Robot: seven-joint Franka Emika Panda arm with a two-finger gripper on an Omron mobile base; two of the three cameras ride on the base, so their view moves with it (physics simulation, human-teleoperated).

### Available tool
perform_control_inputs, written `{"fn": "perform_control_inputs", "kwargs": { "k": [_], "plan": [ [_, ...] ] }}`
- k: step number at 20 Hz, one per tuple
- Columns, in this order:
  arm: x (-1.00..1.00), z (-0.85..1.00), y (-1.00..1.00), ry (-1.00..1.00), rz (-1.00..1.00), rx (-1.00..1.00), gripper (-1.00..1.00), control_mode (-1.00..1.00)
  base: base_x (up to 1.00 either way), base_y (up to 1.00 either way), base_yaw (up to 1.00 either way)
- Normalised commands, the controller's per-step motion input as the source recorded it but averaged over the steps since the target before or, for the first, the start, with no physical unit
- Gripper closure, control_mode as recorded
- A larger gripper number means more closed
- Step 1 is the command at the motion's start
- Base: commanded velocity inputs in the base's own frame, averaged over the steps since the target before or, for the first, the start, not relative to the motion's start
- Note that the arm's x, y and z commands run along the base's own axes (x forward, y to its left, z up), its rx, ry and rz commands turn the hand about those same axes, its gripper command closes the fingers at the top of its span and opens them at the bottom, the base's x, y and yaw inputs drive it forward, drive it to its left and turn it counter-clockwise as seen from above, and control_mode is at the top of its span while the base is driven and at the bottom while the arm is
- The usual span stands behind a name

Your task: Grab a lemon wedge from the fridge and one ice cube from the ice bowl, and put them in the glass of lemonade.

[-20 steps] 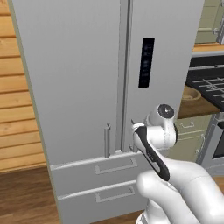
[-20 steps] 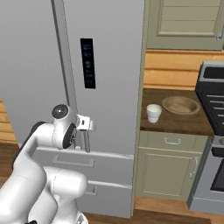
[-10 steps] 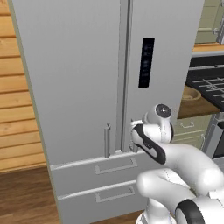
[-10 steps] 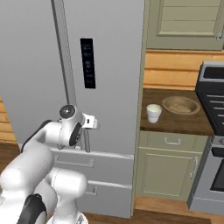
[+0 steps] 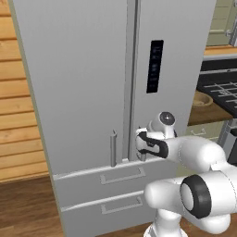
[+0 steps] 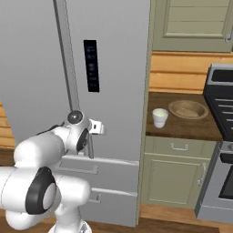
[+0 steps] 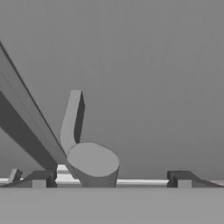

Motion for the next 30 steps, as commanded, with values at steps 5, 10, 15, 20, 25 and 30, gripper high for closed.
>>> {"fn": "perform_control_inputs", "kwargs": {
  "k": [5,10,15,20,25,30],
  "plan": [
    [0.14,-0.29,0.0,0.0,0.0,0.0,-1.0,-1.0,0.0,0.0,0.0],
    [0.13,-0.24,0.0,0.0,0.0,0.0,-1.0,-1.0,0.0,0.0,0.0],
    [0.14,0.0,0.0,0.06,0.0,0.0,1.0,-1.0,0.0,0.0,0.0],
    [0.13,0.0,0.01,0.07,0.0,0.0,1.0,-1.0,0.0,0.0,0.0],
    [0.13,-0.01,-0.02,0.0,0.0,-0.01,1.0,-1.0,0.0,0.0,0.0],
    [0.0,-0.01,-0.56,0.0,-0.06,-0.01,1.0,-1.0,0.0,0.0,0.0]
  ]
}}
